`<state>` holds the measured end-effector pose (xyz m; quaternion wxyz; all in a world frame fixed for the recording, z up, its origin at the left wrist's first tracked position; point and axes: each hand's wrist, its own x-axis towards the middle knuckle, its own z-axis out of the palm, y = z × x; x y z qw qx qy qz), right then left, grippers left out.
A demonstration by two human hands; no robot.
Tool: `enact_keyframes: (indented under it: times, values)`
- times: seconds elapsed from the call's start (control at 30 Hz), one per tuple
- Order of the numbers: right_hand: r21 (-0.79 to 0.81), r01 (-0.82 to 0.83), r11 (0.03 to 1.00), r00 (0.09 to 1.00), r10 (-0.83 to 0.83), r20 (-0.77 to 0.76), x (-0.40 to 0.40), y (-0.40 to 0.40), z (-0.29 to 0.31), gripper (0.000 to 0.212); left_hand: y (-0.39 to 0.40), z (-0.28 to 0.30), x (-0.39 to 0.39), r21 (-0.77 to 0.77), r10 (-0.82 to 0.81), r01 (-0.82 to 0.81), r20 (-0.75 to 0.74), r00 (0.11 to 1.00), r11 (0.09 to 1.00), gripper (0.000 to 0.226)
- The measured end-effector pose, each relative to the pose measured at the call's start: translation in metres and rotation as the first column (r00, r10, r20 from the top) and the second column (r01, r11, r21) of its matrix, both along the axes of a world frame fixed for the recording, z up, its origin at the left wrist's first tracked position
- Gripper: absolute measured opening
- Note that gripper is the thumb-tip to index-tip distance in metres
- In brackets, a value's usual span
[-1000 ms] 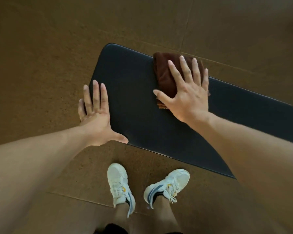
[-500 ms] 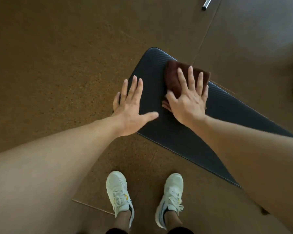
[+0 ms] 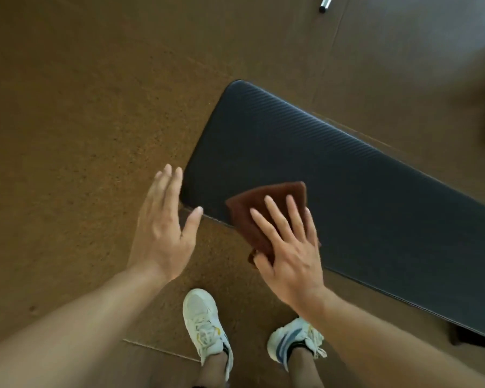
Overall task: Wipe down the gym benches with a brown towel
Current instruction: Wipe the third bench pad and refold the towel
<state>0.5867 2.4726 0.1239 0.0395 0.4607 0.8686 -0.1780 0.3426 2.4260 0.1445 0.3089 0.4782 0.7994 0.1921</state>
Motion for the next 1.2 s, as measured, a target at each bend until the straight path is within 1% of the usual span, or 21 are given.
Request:
enact_keyframes:
  times: [0.03, 0.07, 0.1, 0.13, 0.2, 0.27, 0.33, 0.4, 0.47, 0.53, 0.6, 0.67, 0.73, 0.8, 0.83, 0.9, 0.97, 1.03, 1.07, 1.13, 1.2]
  values:
    - [-0.023, 0.173, 0.985, 0.985, -0.172, 0.035, 0.023, -0.013, 0.003, 0.075, 0.014, 0.005, 0.013, 0.030, -0.085, 0.085, -0.013, 0.996, 0.996, 0.076]
    - [-0.057, 0.327, 0.943, 0.943, -0.323, 0.077, 0.042, -0.024, 0.007, 0.076, 0.028, 0.008, 0.026, 0.046, -0.169, 0.171, -0.045, 0.985, 0.984, 0.079]
    - [-0.098, 0.442, 0.891, 0.894, -0.430, 0.126, 0.055, -0.028, 0.010, 0.075, 0.041, 0.010, 0.041, 0.041, -0.245, 0.250, -0.097, 0.965, 0.967, 0.083]
    - [-0.123, 0.504, 0.855, 0.860, -0.482, 0.167, 0.064, -0.025, 0.010, 0.074, 0.053, 0.012, 0.055, 0.015, -0.311, 0.318, -0.161, 0.937, 0.948, 0.086]
    - [-0.116, 0.527, 0.842, 0.842, -0.498, 0.207, 0.068, 0.006, 0.006, 0.073, 0.077, 0.016, 0.082, -0.078, -0.419, 0.413, -0.247, 0.874, 0.908, 0.101]
    - [-0.070, 0.544, 0.836, 0.832, -0.527, 0.171, 0.061, 0.064, -0.001, 0.076, 0.096, 0.017, 0.108, -0.177, -0.464, 0.434, -0.202, 0.863, 0.883, 0.123]
    - [-0.094, 0.573, 0.814, 0.818, -0.562, 0.121, 0.053, 0.136, -0.004, 0.076, 0.108, 0.016, 0.131, -0.307, -0.479, 0.419, -0.153, 0.865, 0.855, 0.141]
    - [-0.137, 0.558, 0.818, 0.830, -0.546, 0.117, 0.051, 0.186, -0.003, 0.073, 0.111, 0.013, 0.147, -0.434, -0.523, 0.419, -0.152, 0.839, 0.798, 0.152]
    - [-0.131, 0.501, 0.856, 0.866, -0.496, 0.066, 0.058, 0.190, -0.002, 0.070, 0.111, 0.011, 0.158, -0.526, -0.561, 0.410, -0.161, 0.812, 0.745, 0.157]
    - [-0.049, 0.447, 0.893, 0.894, -0.448, -0.007, 0.077, 0.144, -0.001, 0.069, 0.112, 0.012, 0.164, -0.570, -0.572, 0.385, -0.190, 0.798, 0.726, 0.158]
    - [-0.010, 0.389, 0.921, 0.921, -0.390, -0.002, 0.106, 0.065, 0.003, 0.072, 0.114, 0.015, 0.170, -0.583, -0.560, 0.355, -0.213, 0.801, 0.730, 0.158]
    - [-0.035, 0.326, 0.945, 0.945, -0.325, 0.049, 0.132, -0.003, 0.007, 0.078, 0.116, 0.018, 0.175, -0.595, -0.544, 0.323, -0.236, 0.805, 0.736, 0.159]
    - [-0.083, 0.270, 0.959, 0.961, -0.263, 0.086, 0.149, -0.018, 0.003, 0.081, 0.118, 0.021, 0.180, -0.620, -0.542, 0.297, -0.250, 0.802, 0.726, 0.158]
    - [-0.107, 0.253, 0.962, 0.966, -0.244, 0.090, 0.149, 0.016, -0.004, 0.076, 0.121, 0.022, 0.185, -0.636, -0.535, 0.275, -0.260, 0.804, 0.721, 0.158]
    - [-0.094, 0.259, 0.961, 0.965, -0.253, 0.075, 0.144, 0.044, -0.005, 0.075, 0.121, 0.023, 0.186, -0.644, -0.532, 0.265, -0.262, 0.805, 0.717, 0.158]
    - [-0.073, 0.304, 0.950, 0.952, -0.302, 0.046, 0.132, 0.107, -0.006, 0.074, 0.122, 0.024, 0.187, -0.655, -0.530, 0.254, -0.263, 0.806, 0.711, 0.158]
    - [-0.066, 0.333, 0.941, 0.943, -0.330, 0.051, 0.126, 0.158, -0.007, 0.073, 0.122, 0.024, 0.186, -0.660, -0.526, 0.242, -0.271, 0.806, 0.711, 0.158]
    - [-0.061, 0.334, 0.940, 0.942, -0.334, 0.018, 0.126, 0.168, -0.006, 0.070, 0.122, 0.026, 0.186, -0.660, -0.518, 0.229, -0.280, 0.808, 0.715, 0.158]
    - [-0.052, 0.343, 0.938, 0.939, -0.344, -0.017, 0.128, 0.155, -0.005, 0.069, 0.122, 0.028, 0.186, -0.661, -0.515, 0.225, -0.281, 0.810, 0.715, 0.157]
    - [-0.041, 0.368, 0.929, 0.927, -0.370, -0.055, 0.138, 0.096, -0.003, 0.072, 0.121, 0.030, 0.186, -0.658, -0.513, 0.227, -0.279, 0.812, 0.718, 0.157]
    - [-0.053, 0.319, 0.946, 0.947, -0.321, -0.035, 0.156, 0.022, 0.000, 0.079, 0.121, 0.032, 0.186, -0.658, -0.514, 0.231, -0.275, 0.812, 0.717, 0.156]
